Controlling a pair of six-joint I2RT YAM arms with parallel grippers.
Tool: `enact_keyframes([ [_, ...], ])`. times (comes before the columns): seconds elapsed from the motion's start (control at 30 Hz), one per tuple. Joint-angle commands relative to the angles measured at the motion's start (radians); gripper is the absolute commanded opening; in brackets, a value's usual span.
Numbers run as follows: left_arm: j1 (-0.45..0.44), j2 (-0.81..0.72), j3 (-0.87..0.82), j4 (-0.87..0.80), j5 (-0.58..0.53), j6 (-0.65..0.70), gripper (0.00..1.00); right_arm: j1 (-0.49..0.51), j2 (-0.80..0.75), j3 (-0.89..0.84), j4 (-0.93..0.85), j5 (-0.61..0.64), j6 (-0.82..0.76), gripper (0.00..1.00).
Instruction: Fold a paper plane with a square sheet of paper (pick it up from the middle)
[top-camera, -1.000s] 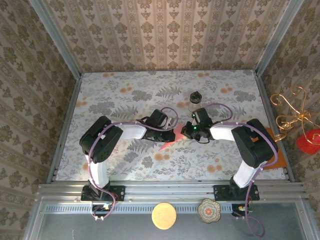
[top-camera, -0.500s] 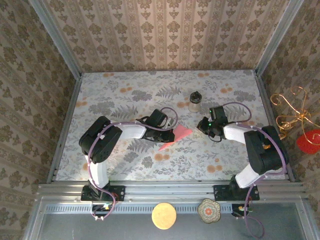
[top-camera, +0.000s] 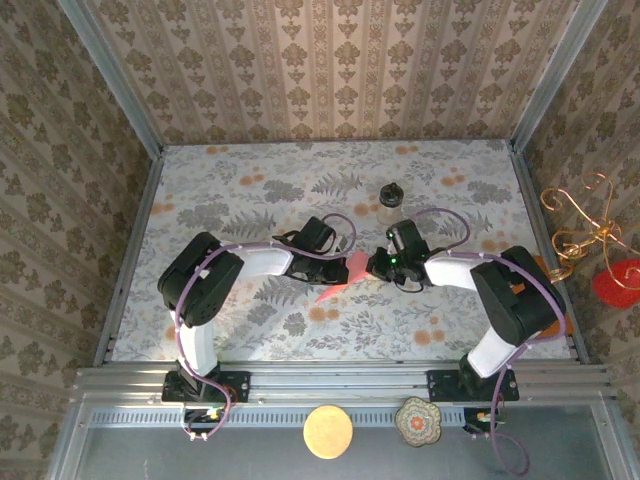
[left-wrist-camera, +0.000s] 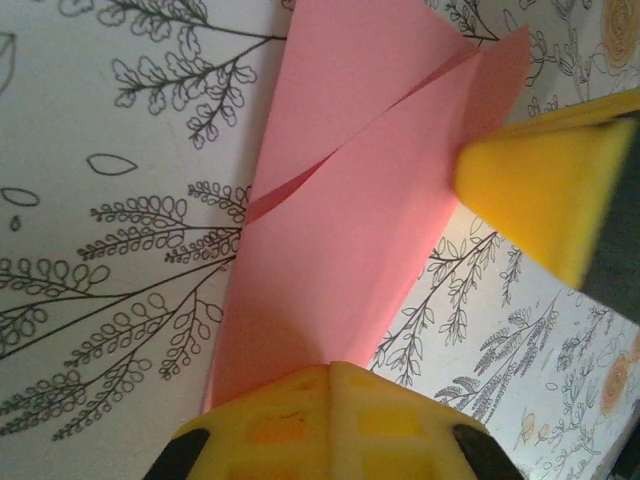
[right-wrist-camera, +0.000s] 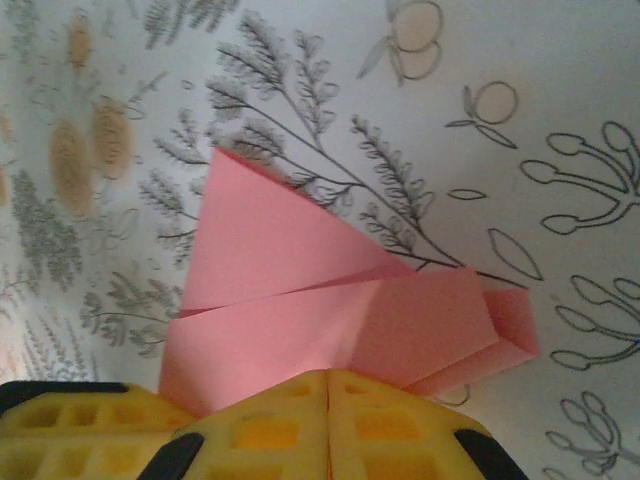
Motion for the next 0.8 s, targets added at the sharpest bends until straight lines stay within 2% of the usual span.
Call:
enact_keyframes([
  [0.0,0.004,-0.043,0.003,-0.011,0.023,0.032,0.05,-0.001,0.029,0.040,-0.035,0.000,-0.007,0.10],
  [0.13,0.005,-0.046,-0.021,-0.039,0.028,0.054,0.06,-0.004,0.074,0.069,-0.108,0.041,-0.030,0.09],
  [0.53,0.037,-0.117,-0.192,-0.069,0.017,0.067,0.05,-0.016,0.128,0.111,-0.155,0.048,-0.066,0.09],
  [0.67,0.040,-0.182,-0.245,-0.073,0.029,0.059,0.07,-0.021,0.124,0.127,-0.179,0.045,-0.089,0.09],
  [0.77,0.060,-0.273,-0.264,-0.104,0.015,0.043,0.12,-0.021,0.095,0.143,-0.203,0.041,-0.104,0.12],
])
